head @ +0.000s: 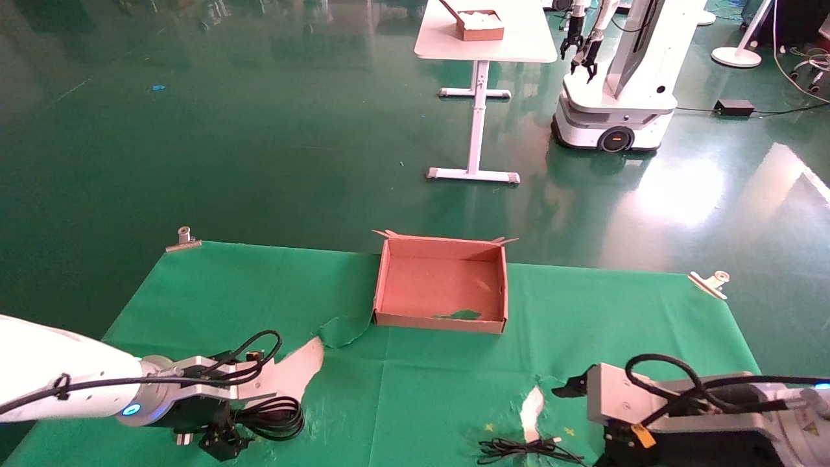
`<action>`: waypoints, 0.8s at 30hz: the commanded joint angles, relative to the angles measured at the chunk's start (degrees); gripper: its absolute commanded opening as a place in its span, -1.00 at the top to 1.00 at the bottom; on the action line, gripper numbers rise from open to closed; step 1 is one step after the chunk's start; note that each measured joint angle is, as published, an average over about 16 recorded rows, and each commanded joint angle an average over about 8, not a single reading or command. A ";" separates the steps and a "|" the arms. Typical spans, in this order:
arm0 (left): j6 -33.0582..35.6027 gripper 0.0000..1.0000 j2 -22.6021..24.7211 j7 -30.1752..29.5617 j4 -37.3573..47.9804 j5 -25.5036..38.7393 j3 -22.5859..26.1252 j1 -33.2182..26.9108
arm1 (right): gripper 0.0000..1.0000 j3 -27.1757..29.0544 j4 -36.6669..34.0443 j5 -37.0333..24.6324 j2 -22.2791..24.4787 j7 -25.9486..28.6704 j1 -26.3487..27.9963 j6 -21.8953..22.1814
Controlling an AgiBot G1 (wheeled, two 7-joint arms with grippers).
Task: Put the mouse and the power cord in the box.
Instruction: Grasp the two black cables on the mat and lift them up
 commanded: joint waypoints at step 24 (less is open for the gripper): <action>-2.63 -1.00 3.39 3.06 7.22 1.76 0.79 -2.05 | -1.00 -10.54 -10.29 -22.35 -15.91 -3.99 6.57 3.50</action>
